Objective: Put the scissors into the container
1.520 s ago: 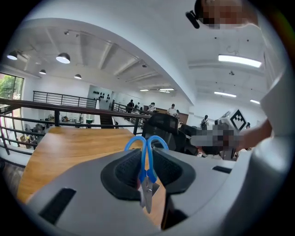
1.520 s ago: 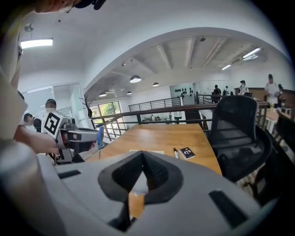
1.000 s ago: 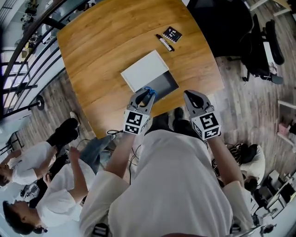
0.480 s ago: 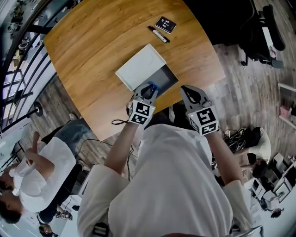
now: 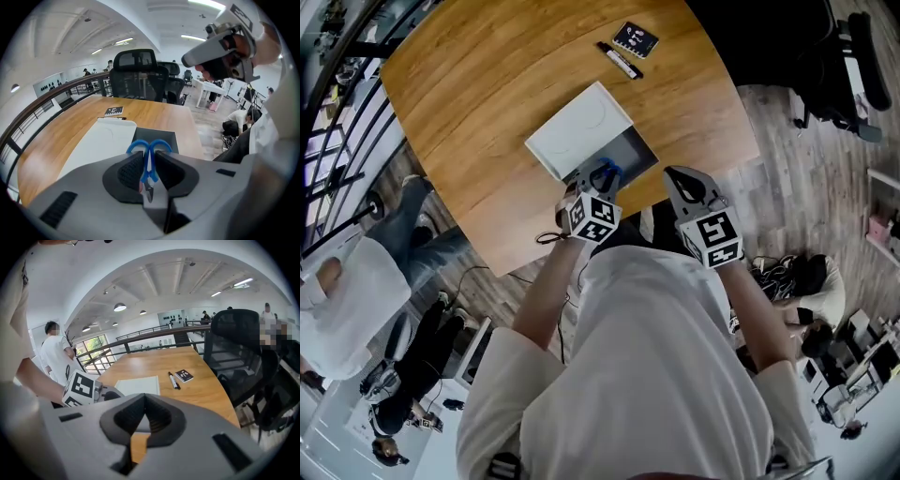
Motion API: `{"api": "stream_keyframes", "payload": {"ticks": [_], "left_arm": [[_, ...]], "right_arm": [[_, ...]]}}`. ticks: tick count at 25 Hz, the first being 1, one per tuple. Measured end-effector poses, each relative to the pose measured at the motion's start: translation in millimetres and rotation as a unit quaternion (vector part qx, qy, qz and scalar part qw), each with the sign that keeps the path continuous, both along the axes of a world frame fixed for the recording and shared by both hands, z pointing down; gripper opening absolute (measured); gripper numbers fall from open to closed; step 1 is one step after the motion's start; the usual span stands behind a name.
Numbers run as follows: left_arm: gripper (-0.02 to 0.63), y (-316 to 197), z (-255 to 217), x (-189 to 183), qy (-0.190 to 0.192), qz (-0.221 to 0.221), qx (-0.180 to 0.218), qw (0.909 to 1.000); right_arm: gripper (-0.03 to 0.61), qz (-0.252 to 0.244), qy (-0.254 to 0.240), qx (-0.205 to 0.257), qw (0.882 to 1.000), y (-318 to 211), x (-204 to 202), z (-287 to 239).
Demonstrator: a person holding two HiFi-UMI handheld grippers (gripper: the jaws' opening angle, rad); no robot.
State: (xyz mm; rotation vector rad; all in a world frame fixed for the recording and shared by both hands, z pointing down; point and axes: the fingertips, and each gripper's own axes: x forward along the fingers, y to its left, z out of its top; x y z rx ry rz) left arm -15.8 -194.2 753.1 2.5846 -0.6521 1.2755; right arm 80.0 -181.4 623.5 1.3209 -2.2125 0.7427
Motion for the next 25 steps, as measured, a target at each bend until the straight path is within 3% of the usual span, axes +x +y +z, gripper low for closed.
{"api": "stream_keyframes", "payload": {"ticks": [7,14,25], "left_arm": [[0.074,-8.0,23.7,5.6,-0.018,-0.025,-0.013,0.9995],[0.075,-10.3,52.0,7.3,-0.051,-0.022,-0.03,0.998],[0.077,-14.4,82.2,-12.3,-0.098,-0.067,-0.051,0.9916]], "right_arm": [[0.003,-0.02,-0.002,-0.011,1.0,-6.2,6.0,9.5],[0.002,-0.03,-0.002,-0.027,0.999,-11.4,14.7,22.0],[0.003,-0.052,-0.008,-0.035,0.998,-19.7,11.5,36.7]]}}
